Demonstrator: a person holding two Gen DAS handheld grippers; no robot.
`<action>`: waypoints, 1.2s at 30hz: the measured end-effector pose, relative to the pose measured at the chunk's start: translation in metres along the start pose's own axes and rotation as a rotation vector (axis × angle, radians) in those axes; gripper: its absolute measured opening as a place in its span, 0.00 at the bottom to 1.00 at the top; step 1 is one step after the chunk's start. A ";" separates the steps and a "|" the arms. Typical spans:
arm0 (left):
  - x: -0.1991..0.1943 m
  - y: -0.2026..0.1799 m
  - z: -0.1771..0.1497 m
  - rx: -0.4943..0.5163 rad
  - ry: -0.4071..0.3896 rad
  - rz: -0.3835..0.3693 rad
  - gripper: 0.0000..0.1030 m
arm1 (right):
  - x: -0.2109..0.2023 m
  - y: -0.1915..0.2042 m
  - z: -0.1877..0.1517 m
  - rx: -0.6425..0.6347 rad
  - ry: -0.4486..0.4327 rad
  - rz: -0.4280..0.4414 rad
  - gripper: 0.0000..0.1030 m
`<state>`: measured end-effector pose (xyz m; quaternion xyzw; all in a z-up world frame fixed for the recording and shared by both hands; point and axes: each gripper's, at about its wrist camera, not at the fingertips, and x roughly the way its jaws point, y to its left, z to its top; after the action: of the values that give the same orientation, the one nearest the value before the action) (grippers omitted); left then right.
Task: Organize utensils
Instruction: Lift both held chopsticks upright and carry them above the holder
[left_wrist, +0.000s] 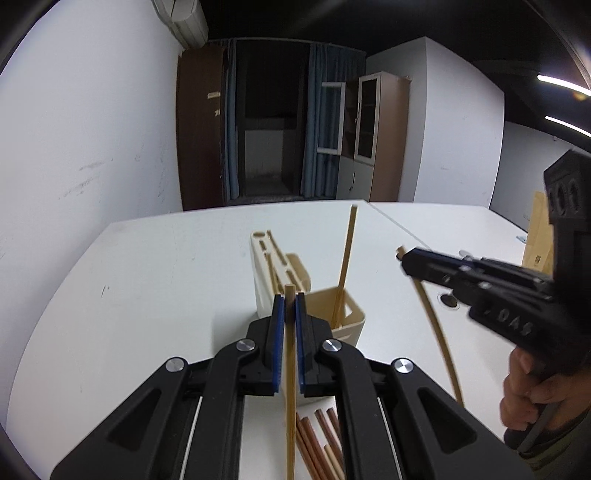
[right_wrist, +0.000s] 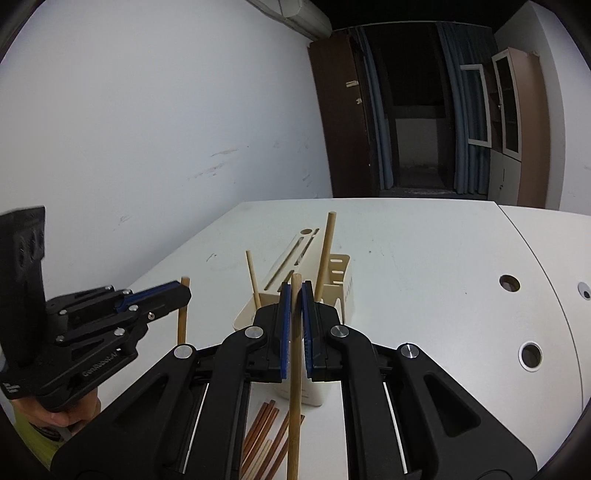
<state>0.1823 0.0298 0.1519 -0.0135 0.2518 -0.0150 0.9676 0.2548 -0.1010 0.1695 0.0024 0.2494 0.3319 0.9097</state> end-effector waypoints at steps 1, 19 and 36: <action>-0.003 -0.001 0.003 0.003 -0.015 -0.002 0.06 | 0.000 0.000 0.001 -0.004 -0.007 -0.002 0.05; -0.043 -0.008 0.036 -0.017 -0.314 -0.030 0.06 | -0.021 0.022 0.021 -0.048 -0.346 -0.019 0.05; -0.079 -0.014 0.043 -0.070 -0.694 -0.026 0.06 | -0.044 -0.001 0.023 0.009 -0.741 0.029 0.05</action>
<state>0.1340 0.0198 0.2280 -0.0540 -0.0919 -0.0132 0.9942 0.2378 -0.1246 0.2095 0.1299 -0.0953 0.3205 0.9334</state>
